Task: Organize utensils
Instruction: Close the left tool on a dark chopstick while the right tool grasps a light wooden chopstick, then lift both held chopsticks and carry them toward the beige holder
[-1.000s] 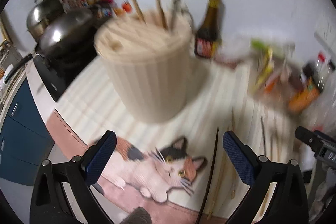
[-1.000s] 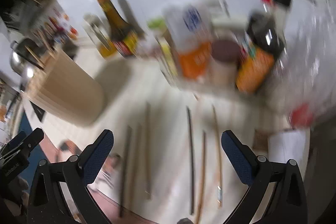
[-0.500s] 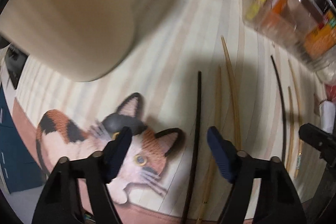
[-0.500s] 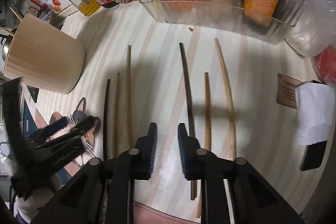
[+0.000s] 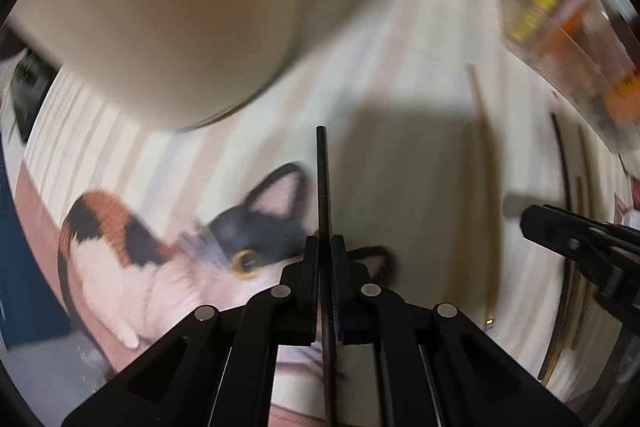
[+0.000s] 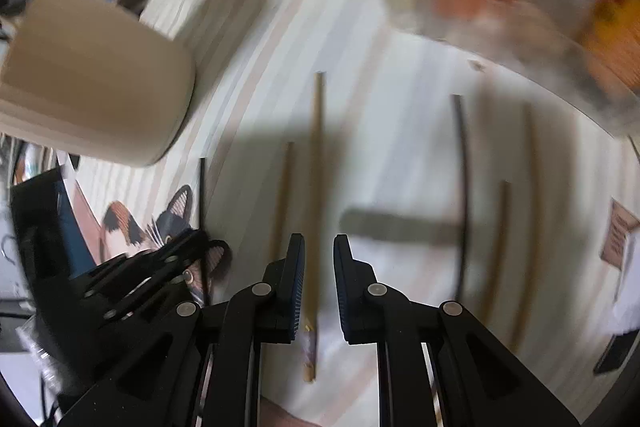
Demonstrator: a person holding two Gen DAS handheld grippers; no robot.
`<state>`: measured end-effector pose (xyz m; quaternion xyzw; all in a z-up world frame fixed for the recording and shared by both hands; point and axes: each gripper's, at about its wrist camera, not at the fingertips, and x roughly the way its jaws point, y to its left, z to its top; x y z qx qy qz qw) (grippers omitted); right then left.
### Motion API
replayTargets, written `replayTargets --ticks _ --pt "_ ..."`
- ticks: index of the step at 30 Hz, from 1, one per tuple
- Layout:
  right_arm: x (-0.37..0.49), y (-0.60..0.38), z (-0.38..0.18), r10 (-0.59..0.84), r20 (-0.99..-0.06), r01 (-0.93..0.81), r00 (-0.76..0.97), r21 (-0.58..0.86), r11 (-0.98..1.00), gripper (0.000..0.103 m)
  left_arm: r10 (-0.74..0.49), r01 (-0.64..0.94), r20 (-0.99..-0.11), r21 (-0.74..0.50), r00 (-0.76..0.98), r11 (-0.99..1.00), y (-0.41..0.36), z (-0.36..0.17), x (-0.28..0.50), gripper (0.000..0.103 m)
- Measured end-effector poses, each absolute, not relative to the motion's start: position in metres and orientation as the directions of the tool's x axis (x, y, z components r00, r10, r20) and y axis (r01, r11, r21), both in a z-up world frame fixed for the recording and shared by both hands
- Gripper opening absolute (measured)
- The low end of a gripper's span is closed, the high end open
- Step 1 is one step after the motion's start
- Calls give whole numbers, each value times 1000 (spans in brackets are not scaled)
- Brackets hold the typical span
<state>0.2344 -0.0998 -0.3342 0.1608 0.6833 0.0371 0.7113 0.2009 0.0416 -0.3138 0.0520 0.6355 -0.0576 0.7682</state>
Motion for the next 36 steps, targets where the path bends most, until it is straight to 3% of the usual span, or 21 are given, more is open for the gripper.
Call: replayTargets --ticks 4,7,19,36 --pt "239 -76 -351 196 -980 90 3 196 976 16 -7 103 -983 12 182 995 59 -312 194 3" --pt "231 -68 -348 133 -991 31 3 133 991 7 0 95 -984 17 180 995 65 -311 185 3" --pt "139 -102 -342 112 -988 22 -102 111 994 7 -15 163 -991 7 133 987 62 -318 134 3" --pt "171 -94 -351 39 -986 11 -161 38 999 8 -14 167 -992 8 125 986 64 -316 140 4"
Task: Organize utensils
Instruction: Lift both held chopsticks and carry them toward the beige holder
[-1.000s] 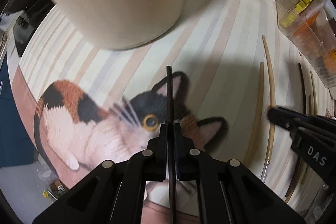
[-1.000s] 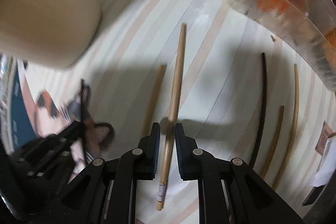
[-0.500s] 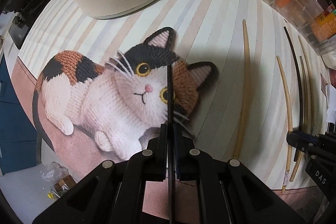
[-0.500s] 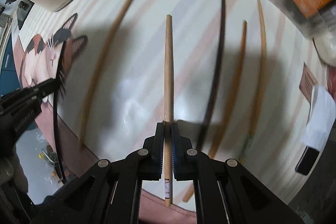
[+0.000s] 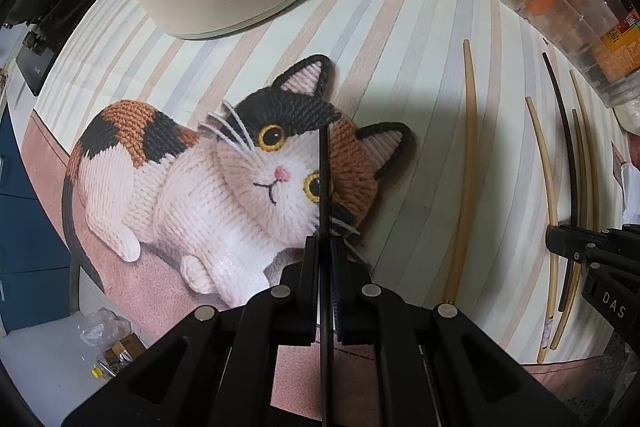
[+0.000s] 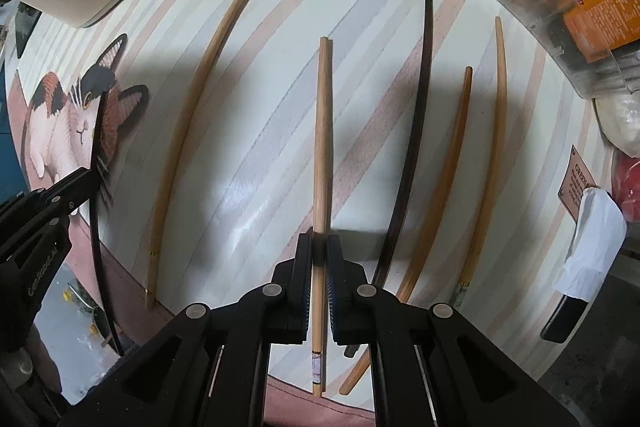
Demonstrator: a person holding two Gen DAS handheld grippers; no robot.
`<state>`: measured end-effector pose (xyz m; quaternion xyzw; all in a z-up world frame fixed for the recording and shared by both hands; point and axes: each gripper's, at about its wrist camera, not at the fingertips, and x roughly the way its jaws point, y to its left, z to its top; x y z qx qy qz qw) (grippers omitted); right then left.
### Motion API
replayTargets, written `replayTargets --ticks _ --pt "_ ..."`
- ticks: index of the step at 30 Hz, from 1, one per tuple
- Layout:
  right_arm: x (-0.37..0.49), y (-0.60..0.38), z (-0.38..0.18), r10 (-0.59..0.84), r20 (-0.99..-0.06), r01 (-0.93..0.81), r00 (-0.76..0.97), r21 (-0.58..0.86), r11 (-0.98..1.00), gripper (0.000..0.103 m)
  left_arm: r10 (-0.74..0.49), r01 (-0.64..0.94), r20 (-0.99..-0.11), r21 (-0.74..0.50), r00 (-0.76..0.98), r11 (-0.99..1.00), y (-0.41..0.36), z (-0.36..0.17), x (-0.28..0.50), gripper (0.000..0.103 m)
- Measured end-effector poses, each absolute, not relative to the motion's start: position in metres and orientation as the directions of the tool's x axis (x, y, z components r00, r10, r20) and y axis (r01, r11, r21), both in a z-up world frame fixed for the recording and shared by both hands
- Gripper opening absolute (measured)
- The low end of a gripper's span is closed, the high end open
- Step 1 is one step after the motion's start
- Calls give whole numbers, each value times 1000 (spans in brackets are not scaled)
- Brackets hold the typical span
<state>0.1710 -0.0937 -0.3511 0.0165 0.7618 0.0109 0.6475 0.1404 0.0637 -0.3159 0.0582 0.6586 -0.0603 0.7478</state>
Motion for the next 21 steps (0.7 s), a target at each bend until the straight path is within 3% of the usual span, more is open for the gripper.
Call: replayTargets --ticks 21 --pt "171 -84 -350 10 -986 -14 -166 12 1000 11 19 209 -990 48 141 977 54 -317 139 3"
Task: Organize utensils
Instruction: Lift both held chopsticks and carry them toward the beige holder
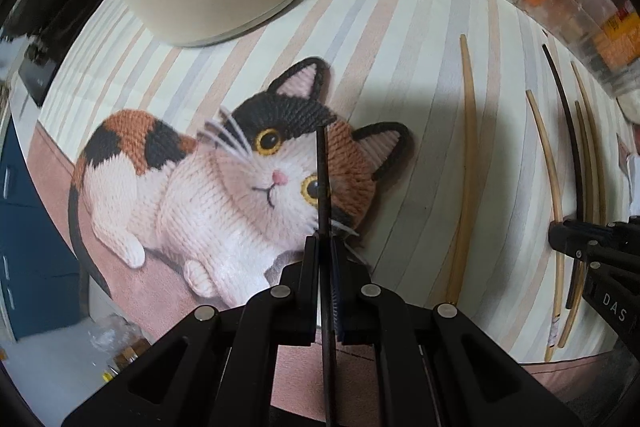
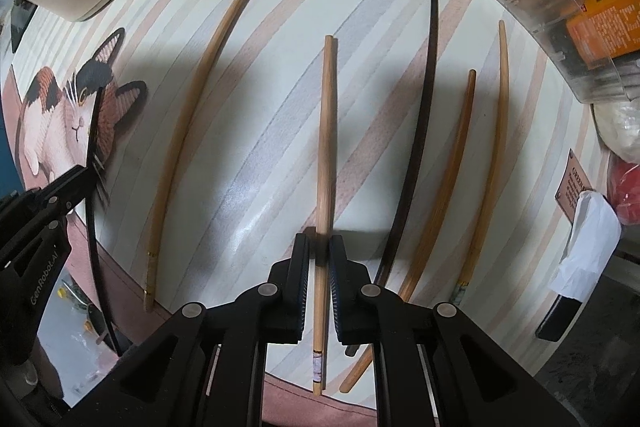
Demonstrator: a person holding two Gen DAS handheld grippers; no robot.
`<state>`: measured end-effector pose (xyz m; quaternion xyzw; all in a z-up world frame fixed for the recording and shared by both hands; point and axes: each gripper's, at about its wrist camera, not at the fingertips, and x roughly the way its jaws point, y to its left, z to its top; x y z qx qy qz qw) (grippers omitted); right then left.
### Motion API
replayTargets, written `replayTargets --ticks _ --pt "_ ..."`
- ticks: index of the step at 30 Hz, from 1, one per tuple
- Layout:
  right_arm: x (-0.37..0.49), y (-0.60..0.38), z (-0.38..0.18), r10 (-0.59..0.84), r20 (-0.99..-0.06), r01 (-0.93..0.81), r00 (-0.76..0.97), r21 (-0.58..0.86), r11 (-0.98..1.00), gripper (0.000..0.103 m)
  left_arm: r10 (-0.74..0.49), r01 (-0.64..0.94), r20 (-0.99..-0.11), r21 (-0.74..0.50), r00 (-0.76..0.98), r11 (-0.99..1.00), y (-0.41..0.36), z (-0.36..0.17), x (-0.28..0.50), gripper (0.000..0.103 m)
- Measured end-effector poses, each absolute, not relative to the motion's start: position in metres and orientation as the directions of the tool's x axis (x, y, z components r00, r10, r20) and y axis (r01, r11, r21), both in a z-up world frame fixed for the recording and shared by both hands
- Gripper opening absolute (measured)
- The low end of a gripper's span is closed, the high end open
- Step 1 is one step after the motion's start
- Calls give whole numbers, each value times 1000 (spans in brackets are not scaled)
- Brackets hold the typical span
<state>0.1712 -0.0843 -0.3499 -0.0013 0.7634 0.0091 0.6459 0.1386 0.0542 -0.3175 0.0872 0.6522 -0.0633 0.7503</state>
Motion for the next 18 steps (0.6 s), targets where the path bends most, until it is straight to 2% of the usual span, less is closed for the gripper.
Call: replayTargets --ticks 2,8,18 --pt "168 -83 -348 5 -990 -20 -144 8 1000 7 26 209 -988 58 152 976 52 -317 139 3" --pt "153 -97 -331 86 -995 46 -54 84 995 7 -12 198 -982 26 188 980 57 -298 135 3" --pt "153 -103 -250 156 -964 51 216 171 984 7 -103 160 -919 -44 380 986 74 -210 139 3"
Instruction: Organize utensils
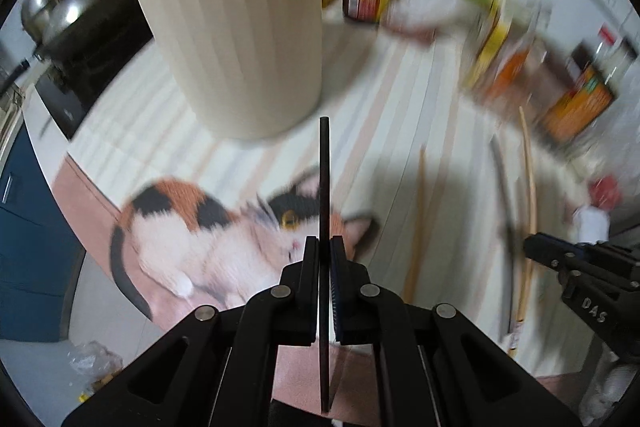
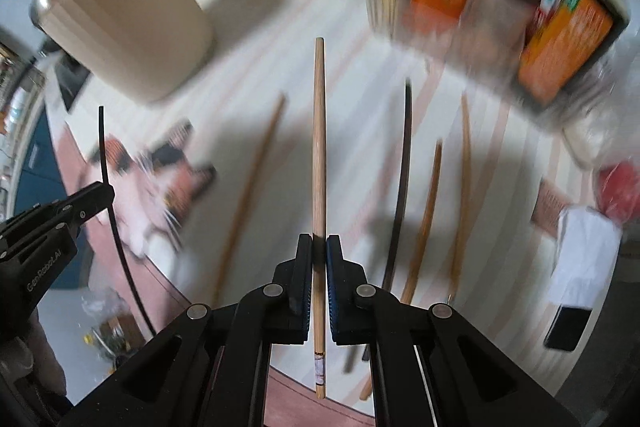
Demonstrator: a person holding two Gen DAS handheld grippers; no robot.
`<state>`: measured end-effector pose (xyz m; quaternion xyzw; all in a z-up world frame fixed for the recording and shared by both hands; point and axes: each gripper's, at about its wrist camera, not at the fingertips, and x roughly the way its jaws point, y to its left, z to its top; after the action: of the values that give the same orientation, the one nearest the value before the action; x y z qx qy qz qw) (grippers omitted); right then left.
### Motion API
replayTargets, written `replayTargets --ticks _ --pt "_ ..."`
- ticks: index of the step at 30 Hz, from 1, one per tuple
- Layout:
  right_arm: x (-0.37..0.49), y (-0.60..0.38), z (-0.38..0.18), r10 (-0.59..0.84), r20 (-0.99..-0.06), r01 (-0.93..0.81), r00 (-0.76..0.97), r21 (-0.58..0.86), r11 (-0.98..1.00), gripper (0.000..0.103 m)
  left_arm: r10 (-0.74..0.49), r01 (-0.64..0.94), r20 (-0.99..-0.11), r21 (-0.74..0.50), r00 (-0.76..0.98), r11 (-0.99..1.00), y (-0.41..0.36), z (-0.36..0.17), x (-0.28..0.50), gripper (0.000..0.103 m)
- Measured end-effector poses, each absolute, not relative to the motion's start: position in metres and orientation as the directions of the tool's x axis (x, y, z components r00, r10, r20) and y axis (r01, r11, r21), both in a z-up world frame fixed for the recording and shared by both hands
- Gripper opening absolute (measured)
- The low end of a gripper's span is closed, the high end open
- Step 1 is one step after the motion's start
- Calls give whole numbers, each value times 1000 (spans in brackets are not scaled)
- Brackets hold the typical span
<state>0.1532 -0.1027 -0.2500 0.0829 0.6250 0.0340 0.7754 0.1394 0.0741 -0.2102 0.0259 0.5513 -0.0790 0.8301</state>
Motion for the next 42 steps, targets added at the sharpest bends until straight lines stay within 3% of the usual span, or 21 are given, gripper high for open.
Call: replayTargets --ticks 10,18,25,34,40,42 --pt "227 -99 -112 256 -811 -11 526 294 956 7 -226 168 -715 -153 662 974 77 -47 189 2" --pt "312 -89 -35 302 -677 -44 671 370 928 7 -211 150 -594 -151 776 977 91 47 246 1" --pt "372 -61 -32 354 -624 -74 696 429 900 7 -166 105 -616 -134 770 985 106 48 289 0" --pt "406 -31 -71 413 -628 -104 660 468 877 7 -133 45 -665 -148 735 988 128 17 298 0" --pt "367 -66 -78 363 -661 -83 657 415 906 7 -76 -22 -711 -127 699 992 143 -13 259 10" --pt "339 -86 -90 319 -708 -45 631 376 925 7 -57 -27 -731 -102 680 994 141 -34 237 44"
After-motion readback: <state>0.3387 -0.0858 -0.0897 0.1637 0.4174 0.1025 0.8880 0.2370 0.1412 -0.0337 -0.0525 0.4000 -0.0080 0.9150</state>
